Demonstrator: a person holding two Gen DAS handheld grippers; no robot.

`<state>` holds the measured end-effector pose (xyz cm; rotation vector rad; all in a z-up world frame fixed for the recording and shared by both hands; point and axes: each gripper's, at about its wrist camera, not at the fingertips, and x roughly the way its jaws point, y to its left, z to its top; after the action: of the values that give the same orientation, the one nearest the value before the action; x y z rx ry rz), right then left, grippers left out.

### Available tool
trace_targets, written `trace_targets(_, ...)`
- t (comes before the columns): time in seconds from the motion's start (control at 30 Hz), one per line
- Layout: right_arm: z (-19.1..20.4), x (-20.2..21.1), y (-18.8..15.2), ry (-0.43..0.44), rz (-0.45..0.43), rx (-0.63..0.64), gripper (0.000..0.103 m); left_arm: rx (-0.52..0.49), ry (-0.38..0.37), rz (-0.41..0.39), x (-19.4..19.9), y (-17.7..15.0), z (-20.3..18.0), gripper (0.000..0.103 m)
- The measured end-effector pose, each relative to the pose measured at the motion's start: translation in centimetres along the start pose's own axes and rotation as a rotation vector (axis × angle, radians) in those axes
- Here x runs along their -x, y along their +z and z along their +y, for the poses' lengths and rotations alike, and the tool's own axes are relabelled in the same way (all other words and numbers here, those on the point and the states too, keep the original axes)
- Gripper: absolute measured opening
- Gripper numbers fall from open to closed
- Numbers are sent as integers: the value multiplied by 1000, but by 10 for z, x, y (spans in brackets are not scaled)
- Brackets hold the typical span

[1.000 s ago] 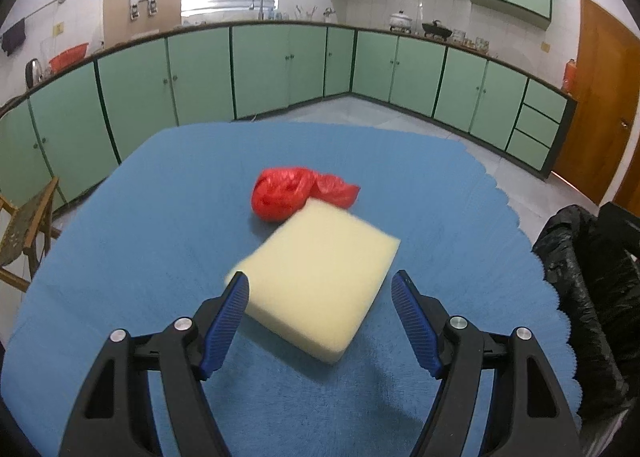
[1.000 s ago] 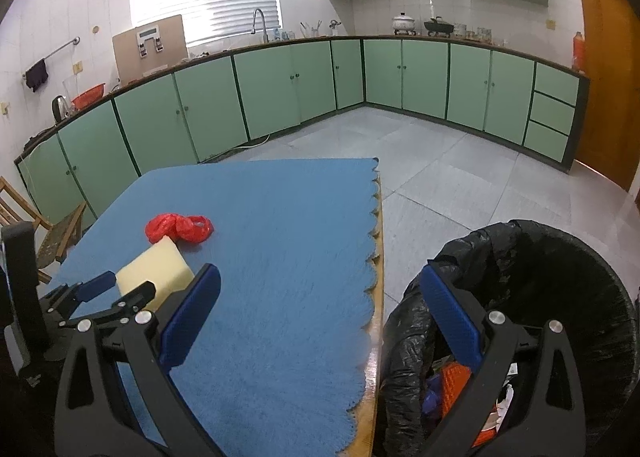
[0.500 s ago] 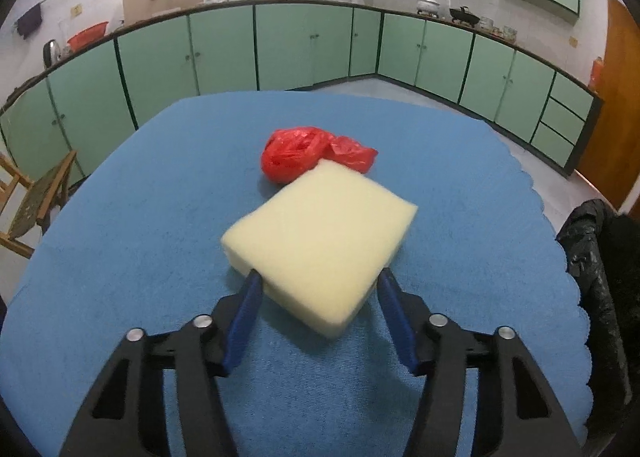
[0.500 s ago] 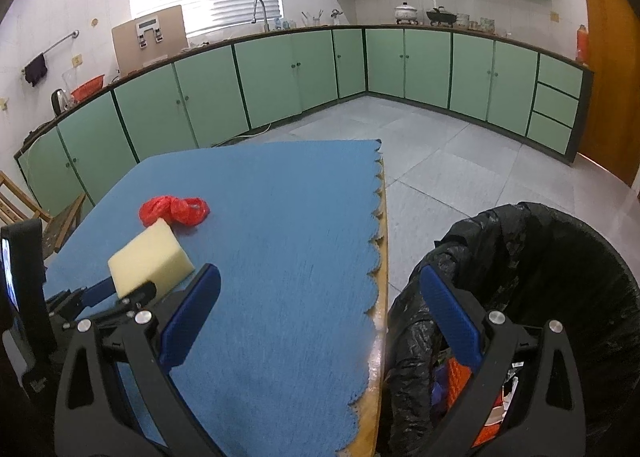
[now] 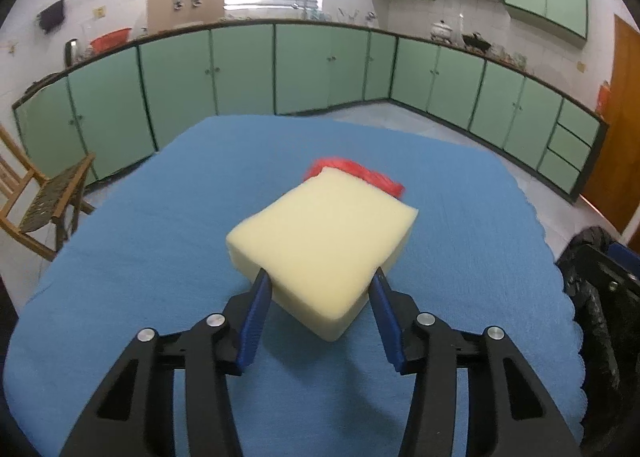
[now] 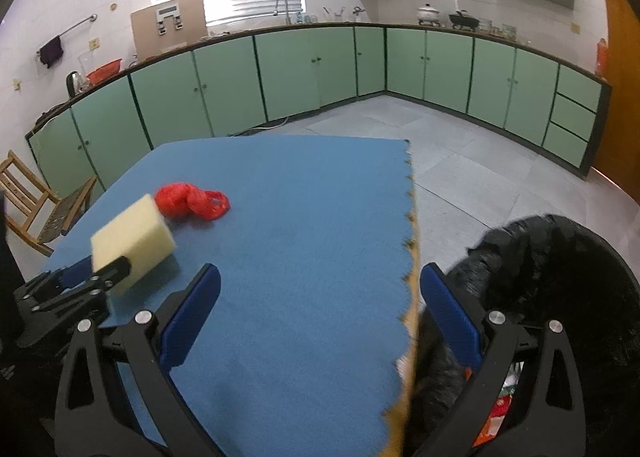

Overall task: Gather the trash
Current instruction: 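Grasp the yellow sponge with the left tool while the right tool grasps the red plastic bag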

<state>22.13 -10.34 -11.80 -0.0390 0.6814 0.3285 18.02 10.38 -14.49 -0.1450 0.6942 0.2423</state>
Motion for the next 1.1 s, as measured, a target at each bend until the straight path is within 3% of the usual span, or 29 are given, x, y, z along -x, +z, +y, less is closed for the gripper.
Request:
trace_targets(0.2,36,-31,24,73,-17,4,97,34,61,-43,6,14,33,49)
trace_targets(0.4,75,-71,44,106,-13,41,97,69,128,-49,-15,34,65,49)
trace_targets(0.87,124,-154,62,125,131,71,96,113,191,-23,-44,39,109,49)
trace_targets(0.93,129,-163,64,147,168,77,89,119,192,-18,-46,37,111,49)
trace_targets(1.03,136,-167,66,213,187,93,64,130,189,-14,-45,35,112,49)
trace_targets(1.1,142,-163,66,244,184,114,39,132,187,-14,-45,35,112,49)
